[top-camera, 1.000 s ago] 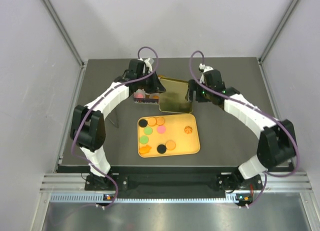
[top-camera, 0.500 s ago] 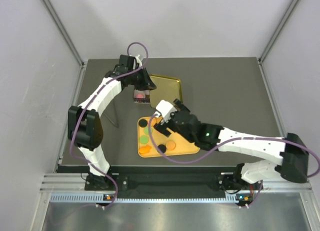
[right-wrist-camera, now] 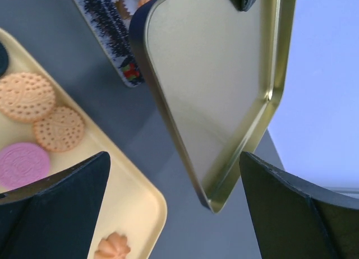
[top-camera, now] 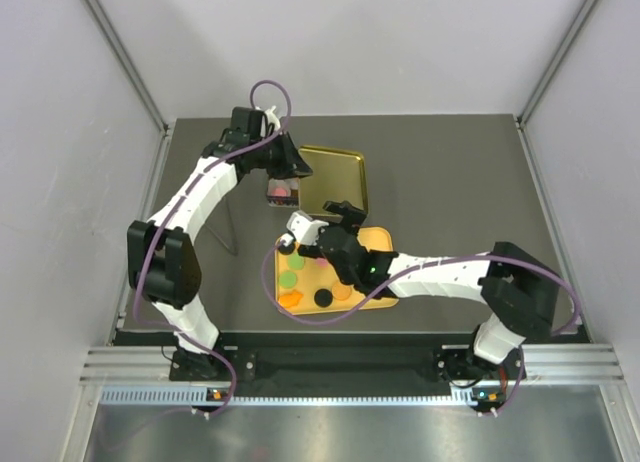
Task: Pack the cookies
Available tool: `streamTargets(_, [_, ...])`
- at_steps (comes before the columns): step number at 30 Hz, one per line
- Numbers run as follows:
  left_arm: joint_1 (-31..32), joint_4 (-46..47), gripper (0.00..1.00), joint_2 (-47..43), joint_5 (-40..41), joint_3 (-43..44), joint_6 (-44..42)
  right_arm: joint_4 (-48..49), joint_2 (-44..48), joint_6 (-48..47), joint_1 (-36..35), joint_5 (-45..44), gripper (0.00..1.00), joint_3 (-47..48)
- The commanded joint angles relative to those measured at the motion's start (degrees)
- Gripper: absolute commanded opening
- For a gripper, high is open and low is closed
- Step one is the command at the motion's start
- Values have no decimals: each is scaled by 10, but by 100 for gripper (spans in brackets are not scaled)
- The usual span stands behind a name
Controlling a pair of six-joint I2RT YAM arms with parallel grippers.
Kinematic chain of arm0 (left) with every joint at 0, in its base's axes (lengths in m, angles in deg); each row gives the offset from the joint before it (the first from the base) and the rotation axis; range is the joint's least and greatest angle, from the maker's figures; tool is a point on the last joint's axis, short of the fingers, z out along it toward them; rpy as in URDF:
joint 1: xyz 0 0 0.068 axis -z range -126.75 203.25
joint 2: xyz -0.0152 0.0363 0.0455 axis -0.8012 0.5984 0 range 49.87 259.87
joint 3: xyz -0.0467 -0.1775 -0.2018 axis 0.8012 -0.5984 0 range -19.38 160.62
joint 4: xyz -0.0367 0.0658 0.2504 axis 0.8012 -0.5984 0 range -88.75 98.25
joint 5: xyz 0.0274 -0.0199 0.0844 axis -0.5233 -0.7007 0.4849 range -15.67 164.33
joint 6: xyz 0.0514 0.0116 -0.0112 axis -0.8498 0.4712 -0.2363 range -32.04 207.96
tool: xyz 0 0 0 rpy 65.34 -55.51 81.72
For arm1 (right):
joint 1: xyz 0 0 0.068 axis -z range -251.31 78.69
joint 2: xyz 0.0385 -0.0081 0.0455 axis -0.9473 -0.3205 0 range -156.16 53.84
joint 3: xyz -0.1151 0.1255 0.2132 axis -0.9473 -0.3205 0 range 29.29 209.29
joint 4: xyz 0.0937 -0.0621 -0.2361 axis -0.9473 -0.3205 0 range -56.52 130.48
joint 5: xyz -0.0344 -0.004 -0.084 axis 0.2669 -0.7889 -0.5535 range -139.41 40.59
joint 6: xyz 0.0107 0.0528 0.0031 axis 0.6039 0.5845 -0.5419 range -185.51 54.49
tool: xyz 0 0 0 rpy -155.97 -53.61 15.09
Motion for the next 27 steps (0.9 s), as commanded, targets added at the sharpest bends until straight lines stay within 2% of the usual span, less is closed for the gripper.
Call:
streamTargets(1, [-4, 20, 0, -38, -24, -6, 4, 116, -18, -74, 6, -47, 97, 23])
streamTargets(13, [-5, 7, 0, -66, -36, -24, -5, 338, -103, -271, 16, -93, 90, 35])
streamTargets(15, [-5, 7, 0, -72, -40, -29, -5, 359, -112, -300, 21, -102, 84, 36])
streamTargets(18, [-6, 9, 0, -77, -44, -37, -8, 408, -126, -333, 25, -113, 65, 40])
streamTargets(19, [-6, 11, 0, -80, -47, -39, -8, 421, -129, -341, 25, -116, 49, 41])
streamTargets(22, [-8, 21, 4, -85, -54, -45, -3, 463, -141, -373, 24, -132, 30, 42])
streamTargets(23, [-8, 26, 8, -85, -57, -46, -2, 476, -142, -373, 23, -136, 27, 40])
streamTargets(25, [-8, 39, 27, -90, -57, -46, 5, 488, -141, -377, 22, -144, 17, 36])
streamTargets(27, [-8, 52, 45, -97, -46, -44, 13, 503, -133, -377, 19, -148, 11, 30])
